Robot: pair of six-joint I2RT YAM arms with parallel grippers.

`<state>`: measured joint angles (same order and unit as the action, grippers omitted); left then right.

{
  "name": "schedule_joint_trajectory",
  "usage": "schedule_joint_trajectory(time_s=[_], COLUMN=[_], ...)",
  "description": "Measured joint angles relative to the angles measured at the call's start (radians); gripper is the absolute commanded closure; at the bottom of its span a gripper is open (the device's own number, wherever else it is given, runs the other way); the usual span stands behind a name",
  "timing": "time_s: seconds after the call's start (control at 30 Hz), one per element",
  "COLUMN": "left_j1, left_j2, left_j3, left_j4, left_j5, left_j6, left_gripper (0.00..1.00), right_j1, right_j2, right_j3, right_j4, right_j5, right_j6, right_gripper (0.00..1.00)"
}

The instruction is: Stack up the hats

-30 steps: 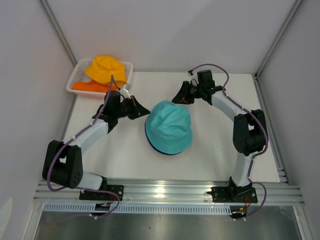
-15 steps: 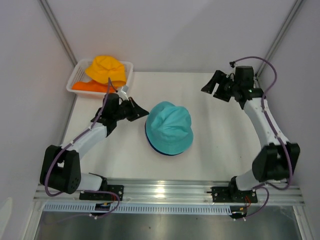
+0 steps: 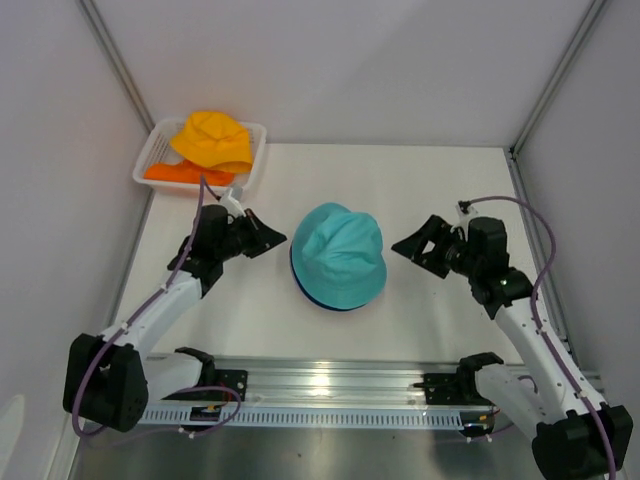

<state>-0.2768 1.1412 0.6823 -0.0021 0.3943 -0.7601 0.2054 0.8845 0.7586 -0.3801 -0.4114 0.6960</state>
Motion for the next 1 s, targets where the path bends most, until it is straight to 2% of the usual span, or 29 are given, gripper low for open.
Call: schedule_joint_trajectory(time_s=[0.07,0.2,0.4,0.5,0.53,0.6,0.63,0.7,0.77,0.8,0.83,0.93,1.0], left_j1=[-0.008,-0.031,-0.044,-0.047,-0.048,-0.048,-0.048,-0.051,-0.064,-0.080,-0.103,-0.202,-0.272], left_j2=[-0.034,-0.094,-0.149,-0.175,-0.189,-0.219,-0.232,-0.269,-0.306,-0.330,-0.357,-0.438,-0.488], left_j3=[-0.018,-0.057,-0.106,-0.111,-0.111,-0.110,-0.110,-0.109,-0.108,-0.107,-0.105,-0.105,-0.115], left_j4=[-0.011,-0.017,-0.023,-0.030,-0.036,-0.049,-0.057,-0.085,-0.121,-0.146,-0.175,-0.253,-0.280], left_j5=[-0.019,-0.051,-0.080,-0.085,-0.087,-0.088,-0.088,-0.087,-0.087,-0.088,-0.086,-0.095,-0.100], left_j6=[0.000,-0.008,-0.034,-0.036,-0.036,-0.037,-0.038,-0.034,-0.025,-0.018,-0.011,0.001,-0.016], left_gripper=[0.99,0.99,0.99,0.89,0.81,0.75,0.75,0.81,0.78,0.75,0.64,0.49,0.48], right_j1=[0.062,0.194,0.315,0.330,0.332,0.333,0.333,0.335,0.335,0.335,0.335,0.335,0.337], right_j2=[-0.021,-0.043,-0.132,-0.198,-0.222,-0.260,-0.272,-0.288,-0.292,-0.291,-0.285,-0.245,-0.202], right_j3=[-0.051,-0.120,-0.237,-0.279,-0.288,-0.298,-0.299,-0.300,-0.300,-0.300,-0.300,-0.293,-0.277], right_j4=[0.031,0.115,0.217,0.213,0.211,0.198,0.190,0.177,0.172,0.172,0.172,0.172,0.173], right_j5=[0.007,0.045,0.151,0.203,0.219,0.244,0.251,0.261,0.264,0.263,0.260,0.239,0.224], right_j6=[0.045,0.140,0.294,0.343,0.351,0.359,0.359,0.357,0.349,0.341,0.330,0.291,0.261], right_gripper=[0.21,0.32,0.34,0.38,0.40,0.44,0.46,0.50,0.51,0.50,0.50,0.50,0.55])
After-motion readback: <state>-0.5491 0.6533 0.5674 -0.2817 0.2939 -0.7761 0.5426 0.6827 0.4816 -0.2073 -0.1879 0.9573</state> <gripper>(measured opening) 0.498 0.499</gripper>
